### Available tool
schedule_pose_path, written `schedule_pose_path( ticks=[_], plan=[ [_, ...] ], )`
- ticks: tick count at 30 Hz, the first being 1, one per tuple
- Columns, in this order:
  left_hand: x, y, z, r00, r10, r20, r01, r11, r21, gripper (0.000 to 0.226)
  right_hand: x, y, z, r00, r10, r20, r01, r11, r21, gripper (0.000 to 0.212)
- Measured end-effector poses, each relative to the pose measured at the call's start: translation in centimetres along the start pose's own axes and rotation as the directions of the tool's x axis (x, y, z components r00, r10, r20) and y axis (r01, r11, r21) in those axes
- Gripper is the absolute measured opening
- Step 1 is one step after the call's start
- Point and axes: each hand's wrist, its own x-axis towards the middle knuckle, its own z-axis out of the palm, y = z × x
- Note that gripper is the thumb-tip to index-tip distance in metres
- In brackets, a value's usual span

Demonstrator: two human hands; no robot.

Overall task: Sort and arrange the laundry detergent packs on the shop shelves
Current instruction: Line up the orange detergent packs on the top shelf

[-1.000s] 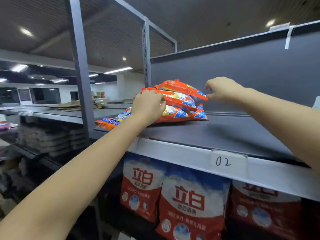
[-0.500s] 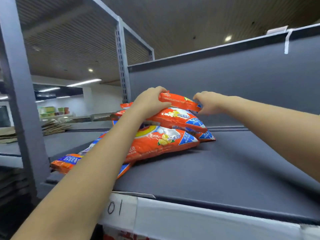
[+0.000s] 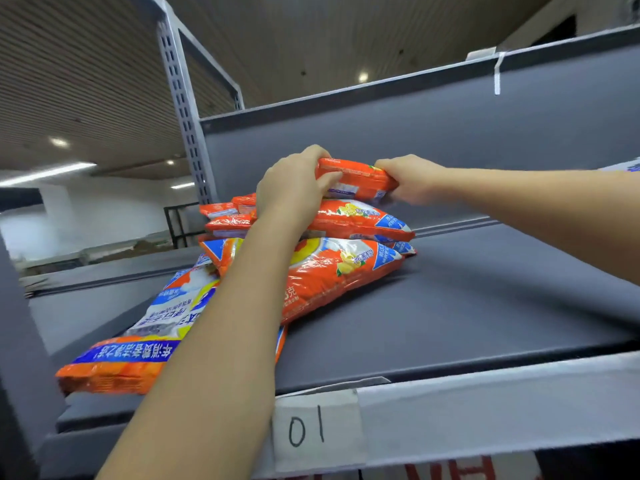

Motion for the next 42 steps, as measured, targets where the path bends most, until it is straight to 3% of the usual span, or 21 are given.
schedule_pose_path(
  ticks=[8, 11, 14, 18, 25, 31, 33, 35, 36, 38, 39, 40, 42],
  plan=[
    [-1.9, 4.0, -1.0, 0.973, 0.201, -0.113, -0.213, 0.971, -0.11, 0.035, -8.6, 1.3, -5.4, 0.994, 0.058, -0.091, -0.066, 0.993, -0.095, 0.024],
    [-2.3, 5.4, -1.2, 0.953, 0.274, -0.129, -0.295, 0.936, -0.19, 0.032, -12.8, 1.3, -6.4, 0.987, 0.122, -0.104, -0.13, 0.988, -0.078, 0.019],
    [-2.8, 7.0, -1.4, 0.928, 0.343, -0.145, -0.37, 0.891, -0.264, 0.03, -16.2, 1.5, -7.0, 0.981, 0.159, -0.107, -0.166, 0.984, -0.067, 0.028],
    [-5.4, 9.2, -2.1, 0.898, 0.408, -0.161, -0.439, 0.831, -0.342, 0.028, -20.5, 2.5, -7.9, 0.976, 0.152, -0.158, -0.164, 0.984, -0.065, 0.025],
    [-13.3, 12.6, -3.8, 0.887, 0.376, -0.269, -0.462, 0.742, -0.486, 0.028, -28.8, 3.0, -9.5, 0.946, -0.044, -0.321, 0.024, 0.998, -0.066, 0.017],
    [-20.6, 15.8, -3.7, 0.958, 0.205, -0.202, -0.288, 0.7, -0.653, 0.022, -34.0, 2.8, -8.4, 0.853, -0.033, -0.521, 0.026, 0.999, -0.02, 0.026],
    [-23.2, 17.2, -3.8, 0.998, 0.002, -0.063, -0.053, 0.566, -0.823, 0.026, -35.5, 2.6, -7.3, 0.834, -0.002, -0.551, 0.038, 0.998, 0.055, 0.027],
    [-25.4, 18.6, -3.8, 0.955, -0.226, 0.192, 0.246, 0.245, -0.938, 0.043, -36.7, 2.3, -6.0, 0.809, 0.021, -0.587, 0.04, 0.995, 0.09, 0.032],
    [-26.2, 19.0, -3.5, 0.909, -0.257, 0.328, 0.348, 0.038, -0.937, 0.051, -37.2, 2.2, -5.3, 0.792, 0.032, -0.609, 0.031, 0.995, 0.092, 0.038],
    [-27.5, 19.2, -2.9, 0.825, -0.18, 0.536, 0.467, -0.317, -0.826, 0.054, -38.3, 2.1, -4.2, 0.761, 0.063, -0.645, 0.014, 0.994, 0.112, 0.054],
    [-28.1, 18.8, -2.6, 0.792, -0.124, 0.598, 0.504, -0.421, -0.754, 0.049, -38.9, 2.0, -3.8, 0.754, 0.069, -0.653, 0.017, 0.992, 0.125, 0.059],
    [-28.6, 18.4, -2.5, 0.767, -0.07, 0.638, 0.536, -0.477, -0.697, 0.044, -39.8, 2.0, -3.3, 0.754, 0.065, -0.654, 0.028, 0.991, 0.13, 0.061],
    [-29.5, 17.7, -2.2, 0.714, 0.041, 0.699, 0.623, -0.492, -0.608, 0.036, -41.9, 2.2, -2.5, 0.758, 0.026, -0.651, 0.053, 0.993, 0.101, 0.06]
  ],
)
